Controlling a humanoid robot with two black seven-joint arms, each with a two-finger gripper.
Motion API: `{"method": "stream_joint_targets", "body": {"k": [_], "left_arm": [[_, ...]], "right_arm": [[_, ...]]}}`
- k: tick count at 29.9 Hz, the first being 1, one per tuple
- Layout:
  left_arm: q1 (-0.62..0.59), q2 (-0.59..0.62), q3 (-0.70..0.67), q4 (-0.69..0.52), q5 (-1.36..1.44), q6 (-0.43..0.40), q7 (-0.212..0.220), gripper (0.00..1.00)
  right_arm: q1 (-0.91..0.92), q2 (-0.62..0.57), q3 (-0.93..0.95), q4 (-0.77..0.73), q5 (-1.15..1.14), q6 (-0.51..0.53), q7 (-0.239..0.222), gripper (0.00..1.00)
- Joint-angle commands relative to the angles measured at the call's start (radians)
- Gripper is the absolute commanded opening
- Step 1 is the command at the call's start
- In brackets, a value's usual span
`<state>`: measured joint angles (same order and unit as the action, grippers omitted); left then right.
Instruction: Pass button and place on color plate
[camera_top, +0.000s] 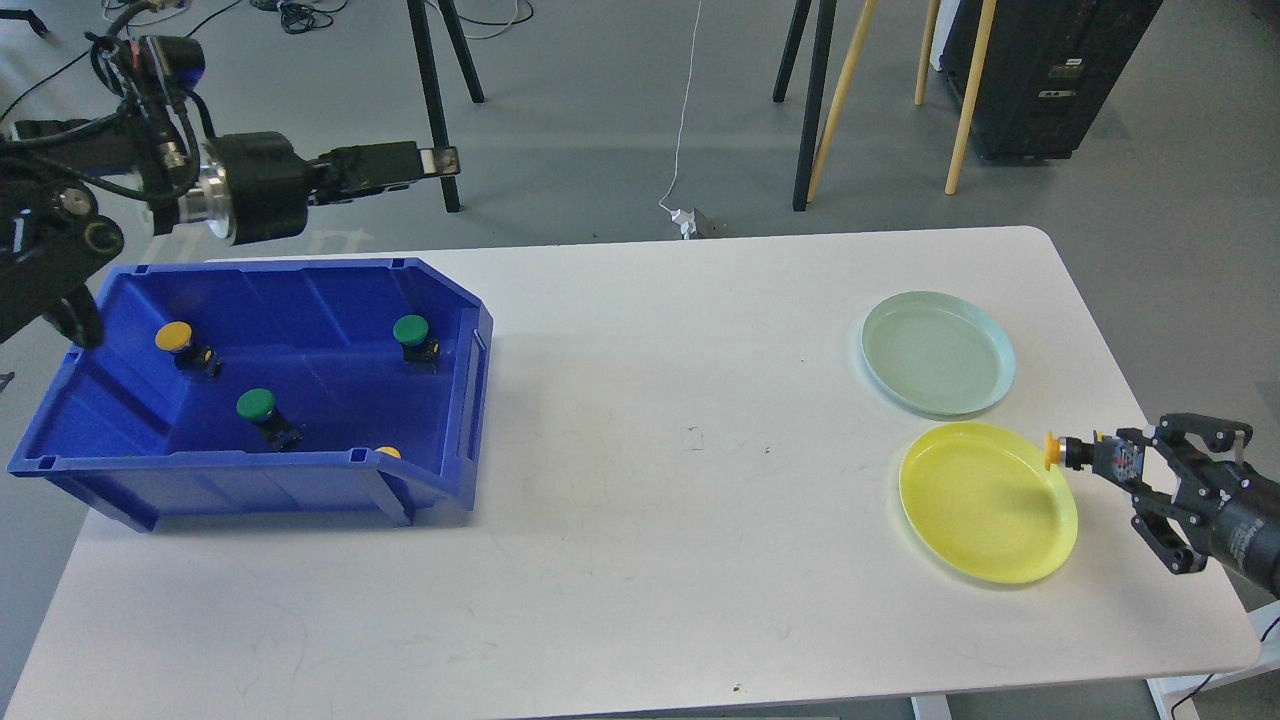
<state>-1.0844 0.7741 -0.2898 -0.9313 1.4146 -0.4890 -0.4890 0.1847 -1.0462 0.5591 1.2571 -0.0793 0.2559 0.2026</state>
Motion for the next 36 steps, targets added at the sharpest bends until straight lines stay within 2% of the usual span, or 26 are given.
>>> {"method": "stream_joint_targets", "body": {"k": [1, 2, 4, 6, 7, 8, 18, 32, 34, 36], "left_arm": [[0.003, 0.031, 0.04, 0.005, 0.387, 0.0, 0.0, 0.99], [0.004, 0.033, 0.069, 0.005, 0.459, 0.0, 0.0, 0.99], [0.003, 0.031, 0.13, 0.02, 0.535, 0.0, 0.0, 0.99], [0.003, 0.03, 0.181, 0.046, 0.543, 0.0, 0.0, 0.99], [0.003, 0.028, 0.204, 0.061, 0.544, 0.0, 0.0, 0.99], [0.003, 0.028, 0.225, 0.069, 0.544, 0.0, 0.0, 0.99], [0.043, 0.005, 0.373, 0.156, 0.543, 0.0, 0.0, 0.99], [0.081, -0.122, 0.376, 0.333, 0.491, 0.0, 0.0, 0.97], [0.083, -0.139, 0.376, 0.356, 0.489, 0.0, 0.0, 0.92], [0.081, -0.147, 0.374, 0.368, 0.489, 0.0, 0.0, 0.79]], "right_arm": [[-0.024, 0.005, -0.013, -0.036, 0.001, -0.001, -0.045, 0.05], [-0.027, 0.011, -0.013, -0.041, 0.001, -0.001, -0.048, 0.15], [-0.028, 0.026, -0.013, -0.041, 0.006, -0.001, -0.049, 0.42], [-0.022, 0.044, -0.012, -0.038, 0.009, 0.0, -0.049, 0.62], [-0.021, 0.055, -0.01, -0.038, 0.01, 0.0, -0.049, 0.78], [-0.019, 0.06, -0.005, -0.038, 0.01, 0.003, -0.048, 0.99], [-0.017, 0.063, 0.156, -0.031, 0.019, 0.014, -0.049, 0.99], [-0.024, 0.058, 0.206, -0.028, 0.056, 0.016, -0.048, 0.99], [-0.025, 0.058, 0.205, -0.028, 0.056, 0.016, -0.048, 0.99], [-0.027, 0.057, 0.205, -0.027, 0.056, 0.016, -0.048, 0.99]]}}
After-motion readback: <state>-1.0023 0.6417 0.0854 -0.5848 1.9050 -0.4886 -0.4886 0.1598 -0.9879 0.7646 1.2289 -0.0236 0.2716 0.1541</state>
